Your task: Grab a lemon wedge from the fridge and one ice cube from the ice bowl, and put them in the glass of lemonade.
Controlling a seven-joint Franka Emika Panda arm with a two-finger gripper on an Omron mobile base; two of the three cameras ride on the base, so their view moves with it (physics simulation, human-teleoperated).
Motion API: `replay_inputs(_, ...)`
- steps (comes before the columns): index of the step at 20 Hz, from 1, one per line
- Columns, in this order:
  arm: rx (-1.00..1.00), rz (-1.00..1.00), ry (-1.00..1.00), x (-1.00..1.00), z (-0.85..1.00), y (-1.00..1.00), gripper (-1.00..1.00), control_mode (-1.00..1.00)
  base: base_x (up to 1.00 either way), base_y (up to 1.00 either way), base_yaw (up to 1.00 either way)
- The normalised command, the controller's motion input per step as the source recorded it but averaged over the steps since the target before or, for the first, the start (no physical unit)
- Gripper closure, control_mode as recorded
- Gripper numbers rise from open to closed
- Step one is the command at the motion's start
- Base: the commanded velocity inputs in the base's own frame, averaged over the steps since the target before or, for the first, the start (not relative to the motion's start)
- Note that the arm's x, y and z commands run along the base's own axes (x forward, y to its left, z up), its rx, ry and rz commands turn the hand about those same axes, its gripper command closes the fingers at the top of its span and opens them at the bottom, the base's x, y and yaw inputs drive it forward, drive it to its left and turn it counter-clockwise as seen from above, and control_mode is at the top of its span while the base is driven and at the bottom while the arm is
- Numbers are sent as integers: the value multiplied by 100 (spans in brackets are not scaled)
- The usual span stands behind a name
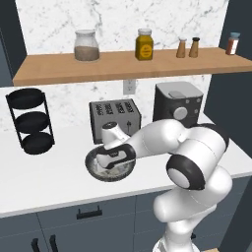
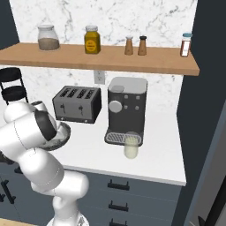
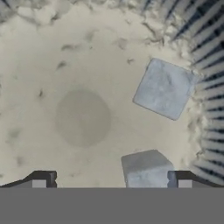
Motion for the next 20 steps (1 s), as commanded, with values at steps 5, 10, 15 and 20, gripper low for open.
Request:
replay_inputs(5,-1,0,0,-7,0,25,-100,-100,0,0,0)
replay_inputs(10,-1,0,0,-8,4,17,-100,-100,0,0,0)
replay_inputs(15,-1,0,-4,0,3,0,-100,-100,0,0,0)
replay_inputs(20,0,0,-1,-8,-26,0,-100,-100,0,0,0)
